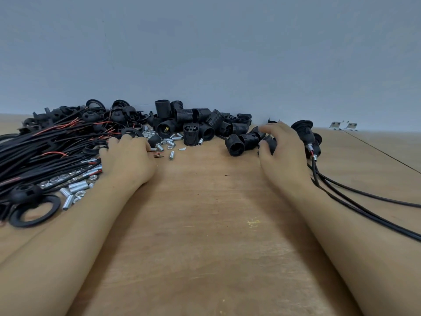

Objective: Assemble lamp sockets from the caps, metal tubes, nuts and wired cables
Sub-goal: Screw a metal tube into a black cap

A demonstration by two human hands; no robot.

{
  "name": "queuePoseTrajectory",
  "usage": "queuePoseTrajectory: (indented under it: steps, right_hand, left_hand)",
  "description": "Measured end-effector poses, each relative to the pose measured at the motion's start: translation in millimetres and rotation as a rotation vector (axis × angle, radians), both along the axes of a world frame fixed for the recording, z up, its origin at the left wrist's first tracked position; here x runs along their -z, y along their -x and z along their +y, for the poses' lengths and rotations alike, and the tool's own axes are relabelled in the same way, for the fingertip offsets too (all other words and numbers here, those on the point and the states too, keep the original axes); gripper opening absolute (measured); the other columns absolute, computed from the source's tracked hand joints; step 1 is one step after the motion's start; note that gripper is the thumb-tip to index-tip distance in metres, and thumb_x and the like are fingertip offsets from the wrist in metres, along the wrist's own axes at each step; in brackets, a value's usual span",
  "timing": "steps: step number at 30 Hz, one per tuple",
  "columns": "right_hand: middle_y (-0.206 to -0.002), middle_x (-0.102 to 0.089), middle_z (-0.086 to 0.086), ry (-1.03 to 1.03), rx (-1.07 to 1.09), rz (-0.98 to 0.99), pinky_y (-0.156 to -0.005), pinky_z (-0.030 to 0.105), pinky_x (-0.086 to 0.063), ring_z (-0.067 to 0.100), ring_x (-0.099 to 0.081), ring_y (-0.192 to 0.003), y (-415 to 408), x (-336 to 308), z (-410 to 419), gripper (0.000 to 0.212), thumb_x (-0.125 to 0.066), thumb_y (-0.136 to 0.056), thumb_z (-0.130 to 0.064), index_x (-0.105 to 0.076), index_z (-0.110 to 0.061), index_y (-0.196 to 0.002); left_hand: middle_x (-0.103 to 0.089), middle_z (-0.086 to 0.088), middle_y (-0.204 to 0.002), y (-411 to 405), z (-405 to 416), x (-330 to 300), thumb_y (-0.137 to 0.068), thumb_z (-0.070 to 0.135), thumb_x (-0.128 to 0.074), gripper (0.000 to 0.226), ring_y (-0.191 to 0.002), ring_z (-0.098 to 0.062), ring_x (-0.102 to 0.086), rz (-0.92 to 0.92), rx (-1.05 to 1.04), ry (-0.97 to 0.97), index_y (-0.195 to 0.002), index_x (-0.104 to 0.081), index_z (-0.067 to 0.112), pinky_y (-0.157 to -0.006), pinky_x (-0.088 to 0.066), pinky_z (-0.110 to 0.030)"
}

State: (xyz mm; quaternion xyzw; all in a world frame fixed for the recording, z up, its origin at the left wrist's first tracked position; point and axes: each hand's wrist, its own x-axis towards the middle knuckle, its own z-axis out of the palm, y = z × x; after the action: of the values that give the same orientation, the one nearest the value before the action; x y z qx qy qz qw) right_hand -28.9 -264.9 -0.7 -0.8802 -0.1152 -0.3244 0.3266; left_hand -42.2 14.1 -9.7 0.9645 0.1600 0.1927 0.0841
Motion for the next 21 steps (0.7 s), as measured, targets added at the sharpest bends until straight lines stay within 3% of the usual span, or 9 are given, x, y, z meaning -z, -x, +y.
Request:
queuePoseTrajectory:
  steps: [3, 7, 12, 17, 21]
  right_hand:
    - [-0.127, -0.06, 0.004, 0.058, -0.04, 0.011, -0.105, 0.021, -0.03, 0.021, -0.046, -0.128, -1, 2, 8, 0.033, -0.053, -0.091, -0.005, -0.064, -0.01, -0.122]
    - [-0.119, -0.062, 0.005, 0.181, -0.192, 0.077, -0.099, 0.022, -0.033, 0.022, -0.048, -0.125, 0, 7, 25, 0.029, -0.056, -0.092, -0.007, -0.064, -0.011, -0.12]
    - [-0.113, -0.064, 0.005, 0.21, -0.24, 0.091, -0.093, 0.008, -0.026, 0.02, -0.048, -0.122, 5, 6, 28, 0.026, -0.057, -0.094, -0.009, -0.066, -0.011, -0.117]
    - [-0.115, -0.066, 0.012, 0.481, -0.471, 0.054, -0.107, 0.027, -0.032, 0.03, -0.051, -0.123, 24, 12, 49, 0.027, -0.057, -0.089, 0.0, -0.068, -0.002, -0.114]
    - [-0.122, -0.063, 0.006, 0.606, -0.551, 0.201, -0.093, 0.04, -0.044, 0.026, -0.057, -0.113, 6, -3, 95, 0.03, -0.046, -0.096, -0.01, -0.059, -0.01, -0.124]
  left_hand:
    - [-0.066, -0.014, -0.115, -5, 8, 2, -0.093, 0.023, -0.053, 0.025, -0.111, -0.039, -0.055, 0.043, -0.023, -0.015, -0.11, -0.07, 0.016, -0.091, -0.042, -0.044]
    - [-0.071, -0.012, -0.095, -4, 8, 1, -0.088, 0.008, -0.058, 0.019, -0.094, -0.037, -0.06, 0.004, 0.028, 0.024, -0.09, -0.076, 0.015, -0.073, -0.04, -0.036]
    - [-0.07, -0.015, -0.107, -4, 12, -1, -0.091, 0.011, -0.064, 0.018, -0.108, -0.037, -0.057, -0.019, 0.046, 0.058, -0.1, -0.076, 0.02, -0.078, -0.04, -0.038]
    - [-0.069, -0.005, -0.109, -7, 15, -2, -0.094, 0.015, -0.06, 0.016, -0.11, -0.032, -0.058, -0.008, 0.016, 0.046, -0.101, -0.071, 0.024, -0.093, -0.041, -0.042]
    - [-0.065, -0.01, -0.115, -11, 14, -2, -0.088, 0.012, -0.062, 0.02, -0.11, -0.036, -0.055, -0.031, -0.001, 0.017, -0.104, -0.067, 0.021, -0.091, -0.038, -0.043]
